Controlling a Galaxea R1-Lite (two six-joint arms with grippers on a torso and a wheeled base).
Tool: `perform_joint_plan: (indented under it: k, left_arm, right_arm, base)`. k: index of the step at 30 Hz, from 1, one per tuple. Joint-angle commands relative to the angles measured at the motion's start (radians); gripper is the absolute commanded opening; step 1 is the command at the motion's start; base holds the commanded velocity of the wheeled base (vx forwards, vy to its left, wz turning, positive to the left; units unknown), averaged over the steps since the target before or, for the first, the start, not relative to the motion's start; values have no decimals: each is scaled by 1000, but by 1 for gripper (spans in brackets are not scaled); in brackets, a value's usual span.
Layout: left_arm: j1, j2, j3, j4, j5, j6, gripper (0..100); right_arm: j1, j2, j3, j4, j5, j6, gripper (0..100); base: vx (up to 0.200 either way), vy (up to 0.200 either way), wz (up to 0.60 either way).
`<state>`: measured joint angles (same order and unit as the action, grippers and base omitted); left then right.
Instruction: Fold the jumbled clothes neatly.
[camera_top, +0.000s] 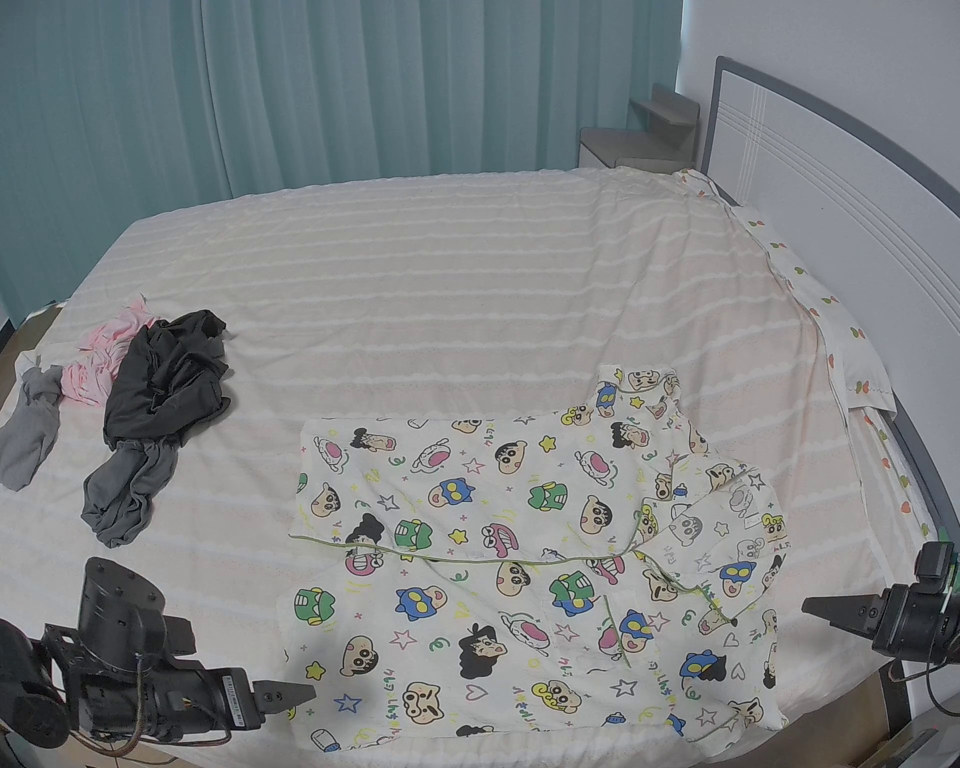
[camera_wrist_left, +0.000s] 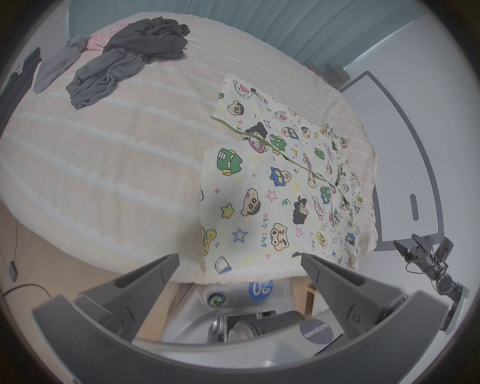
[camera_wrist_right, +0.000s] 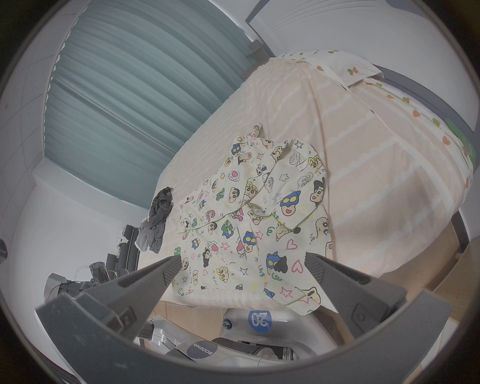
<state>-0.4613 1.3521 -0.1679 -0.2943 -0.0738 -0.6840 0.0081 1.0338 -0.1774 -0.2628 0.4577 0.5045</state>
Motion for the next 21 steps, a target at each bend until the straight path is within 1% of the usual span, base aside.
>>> perform_joint_plan:
  k: [1,2,3,4,6,7,8,10,12,15,19,21]
  left_arm:
    - [0,283,50,-189,54,1,100]
    - [0,283,50,-189,54,1,100]
    - [-22,460,80,-387,112,-5,100]
    - [-30,490,90,-422,120,-6,100]
    - [-54,599,116,-546,160,-6,100]
    - [-60,627,123,-574,175,-6,100]
    - [-74,677,133,-625,209,-8,100]
    - [-92,737,153,-694,239,-9,100]
    - [-106,760,162,-730,241,-20,100]
    - [-128,766,160,-744,238,-58,100]
    - [-165,769,160,-746,233,-63,100]
    - [-169,769,160,-746,233,-68,100]
  right_arm:
    - [-16,48,6,-16,4,3,100]
    - [-16,48,6,-16,4,3,100]
    - [-16,46,4,-18,4,2,100]
    - [-16,46,6,-18,4,2,100]
    - [-16,48,6,-18,4,2,100]
    - [-17,49,6,-18,4,3,100]
    - [-17,49,6,-18,4,3,100]
    - [-16,55,6,-18,4,2,100]
    - [-16,58,4,-18,4,2,100]
    - [-16,74,6,-23,4,2,100]
    - [-17,77,10,-42,4,2,100]
    - [-16,75,10,-44,4,2,100]
  base:
    - [0,0,0]
    - [0,0,0]
    - [0,0,0]
    - [0,0,0]
    - [0,0,0]
    - [0,0,0]
    - [0,0,0]
    - [0,0,0]
    - [0,0,0]
    - [0,0,0]
    - [0,0,0]
    - [0,0,0]
